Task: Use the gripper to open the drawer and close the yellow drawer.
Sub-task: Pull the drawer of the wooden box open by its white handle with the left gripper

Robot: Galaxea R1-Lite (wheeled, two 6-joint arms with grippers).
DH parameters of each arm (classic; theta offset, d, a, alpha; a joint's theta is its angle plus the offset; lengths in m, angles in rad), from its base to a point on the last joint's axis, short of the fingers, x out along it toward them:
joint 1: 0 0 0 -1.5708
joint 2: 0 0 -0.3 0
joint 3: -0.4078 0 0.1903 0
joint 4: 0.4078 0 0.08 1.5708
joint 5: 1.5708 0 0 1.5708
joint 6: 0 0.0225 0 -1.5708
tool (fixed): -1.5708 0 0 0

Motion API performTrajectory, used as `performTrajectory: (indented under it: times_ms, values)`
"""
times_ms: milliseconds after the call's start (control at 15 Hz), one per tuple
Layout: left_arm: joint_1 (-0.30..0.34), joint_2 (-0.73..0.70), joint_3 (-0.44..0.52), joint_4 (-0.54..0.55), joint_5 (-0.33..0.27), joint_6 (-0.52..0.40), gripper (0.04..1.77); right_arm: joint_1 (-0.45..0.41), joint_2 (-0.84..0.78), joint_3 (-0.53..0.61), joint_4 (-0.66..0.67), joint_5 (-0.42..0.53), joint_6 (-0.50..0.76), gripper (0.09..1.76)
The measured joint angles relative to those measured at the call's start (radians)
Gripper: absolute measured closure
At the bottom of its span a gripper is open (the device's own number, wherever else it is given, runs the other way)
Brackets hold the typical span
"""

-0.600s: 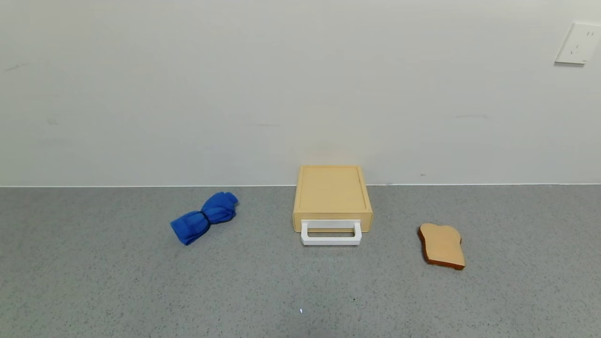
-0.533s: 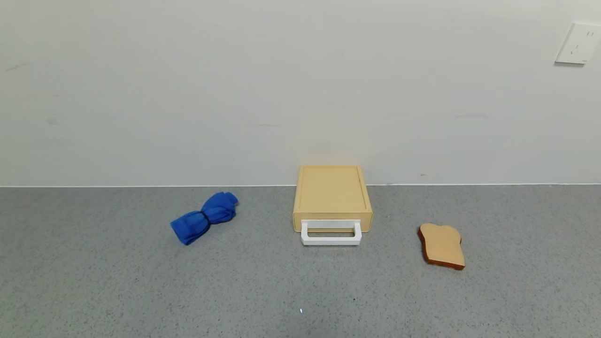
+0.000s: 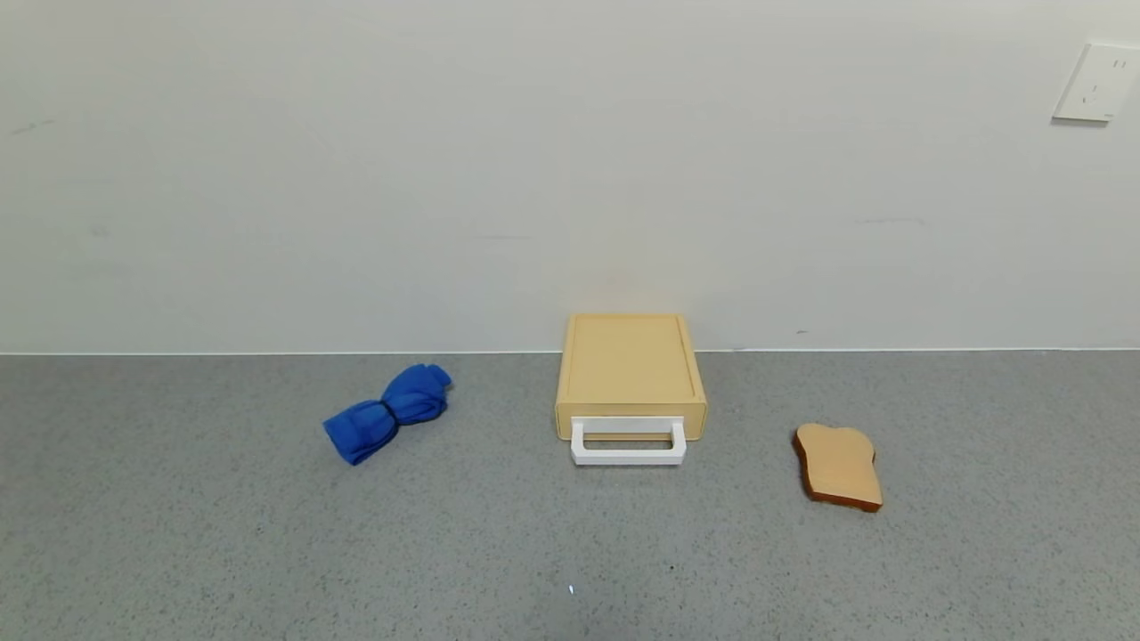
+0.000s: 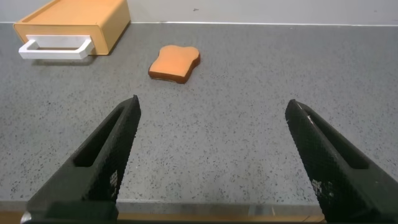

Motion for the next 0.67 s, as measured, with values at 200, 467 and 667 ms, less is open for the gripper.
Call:
performTrajectory:
  times_ms: [200,467,667]
  values:
    - [0.000,0.032,-0.008,0.025,-0.007,0.029,0.09,0.000,0.000,0.000,0.000,0.000,0.000,0.14]
    - [-0.007,0.138,-0.106,0.027,-0.033,0.028,0.09,0.000,0.000,0.000,0.000,0.000,0.000,0.14]
    - [-0.022,0.275,-0.269,0.029,-0.029,0.024,0.09,0.000,0.000,0.000,0.000,0.000,0.000,0.14]
